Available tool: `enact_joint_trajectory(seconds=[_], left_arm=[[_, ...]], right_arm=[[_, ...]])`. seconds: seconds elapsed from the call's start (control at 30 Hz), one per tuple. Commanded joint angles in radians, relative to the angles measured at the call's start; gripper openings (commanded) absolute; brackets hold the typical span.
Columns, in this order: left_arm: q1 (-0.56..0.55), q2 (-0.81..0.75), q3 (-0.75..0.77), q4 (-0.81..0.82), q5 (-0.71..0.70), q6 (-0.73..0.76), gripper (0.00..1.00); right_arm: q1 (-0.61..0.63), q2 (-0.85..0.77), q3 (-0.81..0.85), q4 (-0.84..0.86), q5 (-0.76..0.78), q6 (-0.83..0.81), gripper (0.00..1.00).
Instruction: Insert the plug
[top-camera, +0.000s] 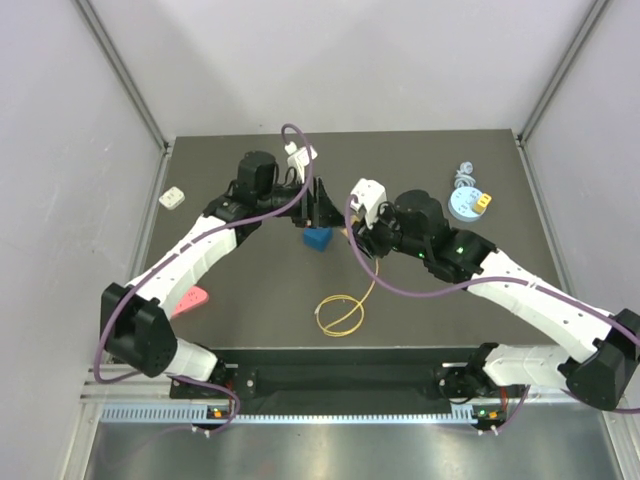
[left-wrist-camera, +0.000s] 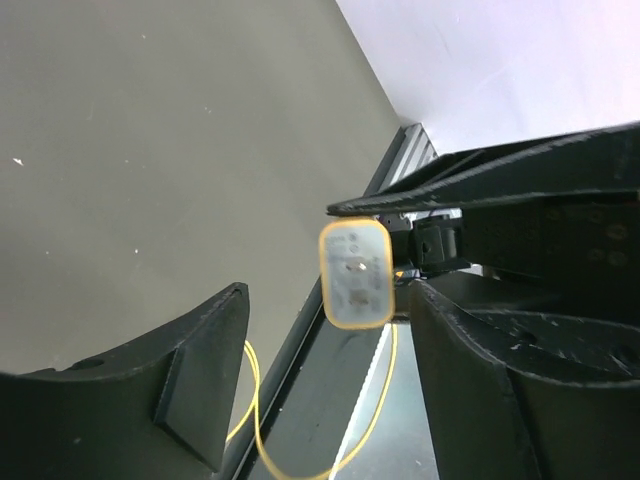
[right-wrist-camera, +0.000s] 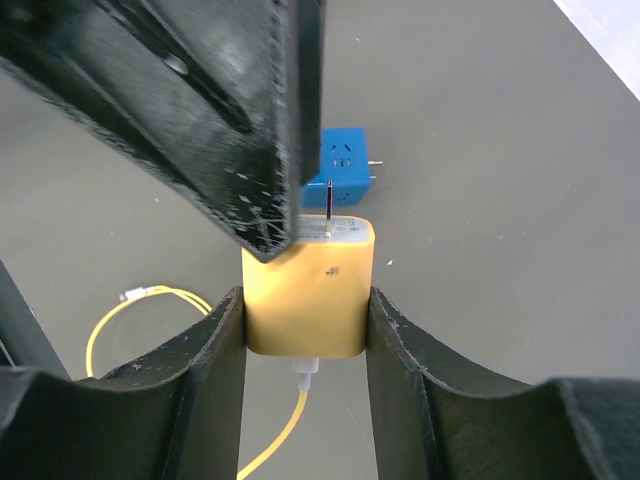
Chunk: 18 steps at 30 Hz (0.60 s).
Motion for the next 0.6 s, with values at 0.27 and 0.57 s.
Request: enact_joint_trajectory(seconds=[0.27,0.57], left_arm=[[-0.01,0.056,-0.036,0.156,0.119,-0.072,0.61],[-0.012,0.085,-0.074,0.299,0.192,-0.184,0.02]], right_arm=[[0.03,0.022,0.045,0.045,0.008,-0.017,0.0],[0.031,0.047,0.068,0.024,0.014,-0.002,0.16]])
